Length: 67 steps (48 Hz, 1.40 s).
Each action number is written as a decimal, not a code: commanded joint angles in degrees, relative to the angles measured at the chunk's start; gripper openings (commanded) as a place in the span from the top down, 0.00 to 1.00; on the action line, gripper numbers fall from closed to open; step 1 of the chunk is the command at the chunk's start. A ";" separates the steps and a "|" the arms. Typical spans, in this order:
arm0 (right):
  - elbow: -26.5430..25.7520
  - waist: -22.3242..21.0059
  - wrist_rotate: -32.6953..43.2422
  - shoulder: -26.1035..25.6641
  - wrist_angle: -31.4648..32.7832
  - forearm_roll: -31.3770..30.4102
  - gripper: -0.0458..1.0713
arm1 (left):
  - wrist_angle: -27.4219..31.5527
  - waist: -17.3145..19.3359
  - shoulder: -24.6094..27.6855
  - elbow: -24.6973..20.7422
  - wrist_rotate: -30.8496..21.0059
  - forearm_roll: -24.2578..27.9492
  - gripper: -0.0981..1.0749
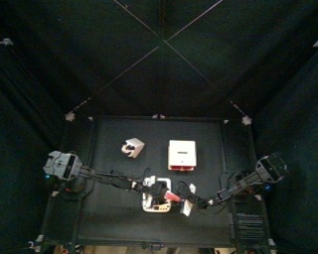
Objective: Hand over salmon sushi
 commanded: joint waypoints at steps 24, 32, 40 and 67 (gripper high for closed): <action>-0.79 -0.53 0.00 -1.05 -0.79 -0.26 0.41 | -0.53 0.00 -0.53 -1.93 0.09 0.26 0.14; -0.88 -0.79 0.00 -1.05 -1.05 0.09 0.40 | -0.53 -0.09 -0.35 -1.93 0.09 0.97 0.26; -0.88 -1.14 0.00 -1.05 -1.05 0.70 0.40 | -0.53 0.00 -0.26 -1.93 0.00 0.97 0.32; -0.88 -1.67 -0.18 -0.62 -1.41 2.81 0.08 | -0.09 0.26 -0.18 -1.49 0.09 0.88 0.32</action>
